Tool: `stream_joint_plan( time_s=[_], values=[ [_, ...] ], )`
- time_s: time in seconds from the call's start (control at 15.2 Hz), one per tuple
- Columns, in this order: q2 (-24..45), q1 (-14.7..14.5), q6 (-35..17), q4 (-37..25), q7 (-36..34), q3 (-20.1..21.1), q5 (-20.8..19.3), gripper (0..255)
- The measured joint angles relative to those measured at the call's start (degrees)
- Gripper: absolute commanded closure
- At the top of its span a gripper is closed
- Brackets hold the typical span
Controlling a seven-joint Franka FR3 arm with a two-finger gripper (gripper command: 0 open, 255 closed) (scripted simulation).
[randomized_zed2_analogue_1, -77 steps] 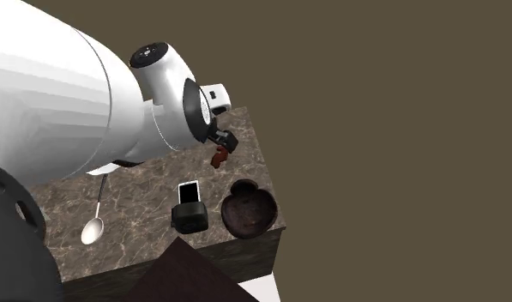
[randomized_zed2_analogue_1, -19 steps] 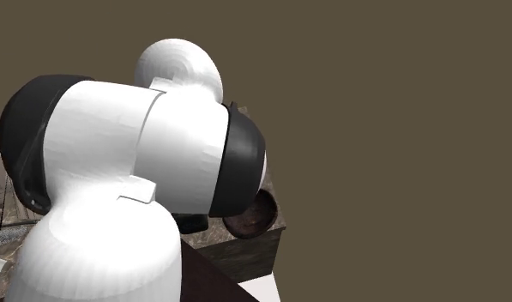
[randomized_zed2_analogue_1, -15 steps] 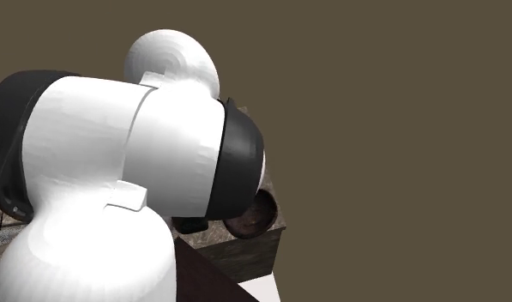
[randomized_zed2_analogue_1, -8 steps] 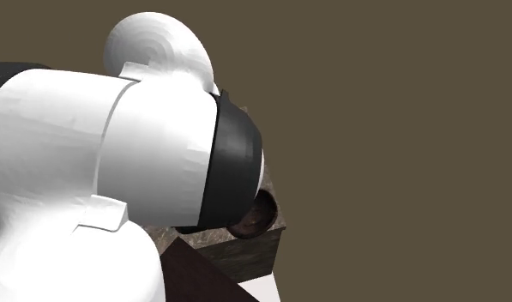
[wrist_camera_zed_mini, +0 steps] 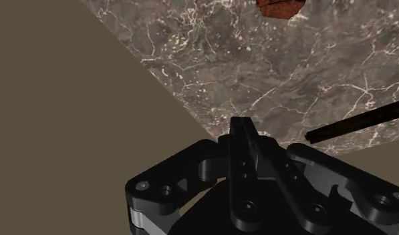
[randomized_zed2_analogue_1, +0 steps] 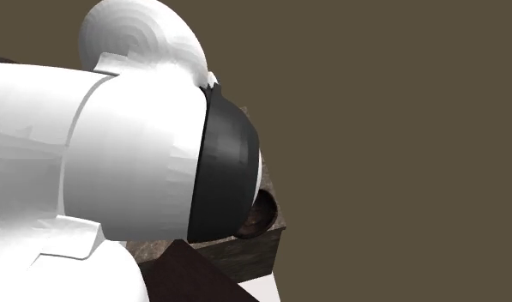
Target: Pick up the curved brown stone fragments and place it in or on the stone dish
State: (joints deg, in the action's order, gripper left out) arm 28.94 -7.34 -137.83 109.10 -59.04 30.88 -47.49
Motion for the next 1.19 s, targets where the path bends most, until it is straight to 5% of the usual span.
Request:
stream_joint_plan(
  time_s=[1.19],
  values=[
    [11.7,-4.3,-10.9,5.0,-15.0,-4.0,-2.8,0]
  ],
)
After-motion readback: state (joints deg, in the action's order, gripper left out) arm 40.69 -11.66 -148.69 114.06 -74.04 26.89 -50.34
